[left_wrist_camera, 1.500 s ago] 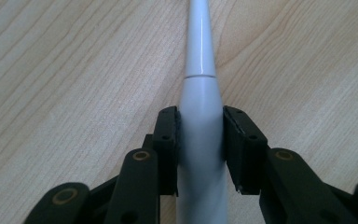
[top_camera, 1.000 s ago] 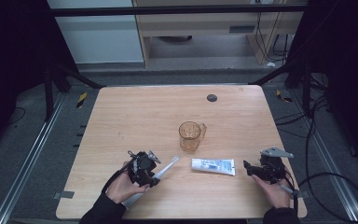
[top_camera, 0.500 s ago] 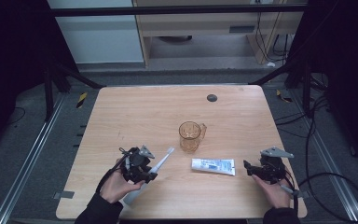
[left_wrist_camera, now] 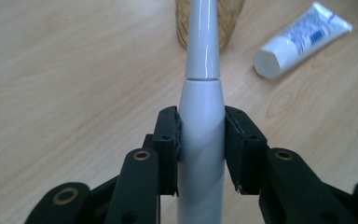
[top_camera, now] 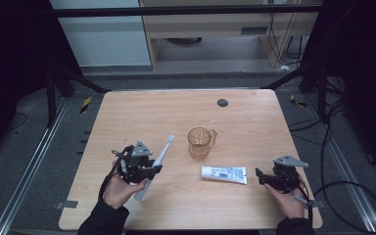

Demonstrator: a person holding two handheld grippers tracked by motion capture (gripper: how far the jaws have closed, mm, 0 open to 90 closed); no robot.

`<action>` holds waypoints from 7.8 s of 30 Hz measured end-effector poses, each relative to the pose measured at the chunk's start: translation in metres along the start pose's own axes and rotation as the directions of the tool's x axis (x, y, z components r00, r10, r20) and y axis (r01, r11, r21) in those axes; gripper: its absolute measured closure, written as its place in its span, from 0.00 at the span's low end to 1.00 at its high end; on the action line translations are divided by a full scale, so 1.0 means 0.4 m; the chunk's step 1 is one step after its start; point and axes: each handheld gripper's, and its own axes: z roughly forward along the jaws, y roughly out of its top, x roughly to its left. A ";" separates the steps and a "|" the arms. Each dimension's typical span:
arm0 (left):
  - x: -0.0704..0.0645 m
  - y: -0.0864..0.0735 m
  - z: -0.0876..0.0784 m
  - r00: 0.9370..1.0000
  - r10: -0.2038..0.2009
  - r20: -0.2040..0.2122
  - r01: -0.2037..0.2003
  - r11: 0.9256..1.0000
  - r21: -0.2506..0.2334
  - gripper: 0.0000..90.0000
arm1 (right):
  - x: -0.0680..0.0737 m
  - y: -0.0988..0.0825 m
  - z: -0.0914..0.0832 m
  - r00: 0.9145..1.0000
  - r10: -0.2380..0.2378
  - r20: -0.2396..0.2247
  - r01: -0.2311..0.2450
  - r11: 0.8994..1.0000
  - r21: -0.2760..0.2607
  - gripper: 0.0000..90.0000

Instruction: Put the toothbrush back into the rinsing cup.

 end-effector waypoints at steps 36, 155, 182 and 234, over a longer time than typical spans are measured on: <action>0.036 0.197 0.068 0.986 -0.151 -0.070 0.103 0.883 -0.458 0.75 | 0.000 -0.011 0.008 0.999 -0.026 0.033 0.027 0.999 -0.023 0.24; -0.079 0.113 0.308 0.999 -0.009 0.038 0.027 0.860 -0.509 0.63 | 0.007 -0.021 0.026 0.995 -0.081 0.059 0.082 0.996 -0.017 0.23; -0.038 0.058 0.172 0.995 0.053 -0.080 -0.076 0.945 -0.318 0.40 | 0.014 -0.014 0.004 0.995 -0.078 0.062 0.082 0.995 -0.057 0.24; 0.147 -0.286 -0.009 0.946 -0.194 -0.260 0.152 0.973 -0.172 0.48 | 0.235 0.135 0.081 0.965 -0.080 -0.249 0.072 0.996 -0.043 0.52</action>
